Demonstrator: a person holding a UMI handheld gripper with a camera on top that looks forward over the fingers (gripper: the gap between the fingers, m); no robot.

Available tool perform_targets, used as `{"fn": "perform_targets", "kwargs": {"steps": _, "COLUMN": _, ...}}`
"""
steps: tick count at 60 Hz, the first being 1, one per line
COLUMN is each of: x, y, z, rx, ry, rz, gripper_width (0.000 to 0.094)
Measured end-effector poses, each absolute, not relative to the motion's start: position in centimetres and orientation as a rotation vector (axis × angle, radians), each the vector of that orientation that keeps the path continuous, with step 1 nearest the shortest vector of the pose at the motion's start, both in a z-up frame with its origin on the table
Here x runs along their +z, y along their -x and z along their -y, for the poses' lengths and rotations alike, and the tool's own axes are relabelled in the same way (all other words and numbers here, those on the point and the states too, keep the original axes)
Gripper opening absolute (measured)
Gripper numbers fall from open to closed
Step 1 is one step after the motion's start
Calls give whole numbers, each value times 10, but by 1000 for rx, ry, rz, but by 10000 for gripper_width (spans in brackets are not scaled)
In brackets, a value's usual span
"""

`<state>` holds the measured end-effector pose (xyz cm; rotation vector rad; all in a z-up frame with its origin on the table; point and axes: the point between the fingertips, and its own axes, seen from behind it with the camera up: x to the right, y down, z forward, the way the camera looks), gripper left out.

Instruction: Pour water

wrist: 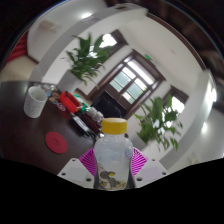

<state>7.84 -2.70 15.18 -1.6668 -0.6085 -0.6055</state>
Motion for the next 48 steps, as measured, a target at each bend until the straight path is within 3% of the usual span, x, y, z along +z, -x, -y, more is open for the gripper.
{"fn": "perform_targets", "kwargs": {"steps": 9, "x": 163, "y": 11, "z": -4, "rx": -812, "ry": 1528, "rz": 939, "gripper_width": 396}}
{"fn": "perform_targets", "kwargs": {"steps": 24, "x": 150, "y": 120, "z": -29, "rx": -1138, "ry": 1205, "rz": 1391, "gripper_width": 397}}
{"fn": "perform_targets", "kwargs": {"steps": 32, "x": 151, "y": 144, "z": -38, "rx": -1327, "ry": 1009, "rz": 1529, "gripper_width": 396}}
{"fn": "perform_targets", "kwargs": {"steps": 48, "x": 138, "y": 150, "z": -46, "rx": -1520, "ry": 853, "rz": 1675, "gripper_width": 399}}
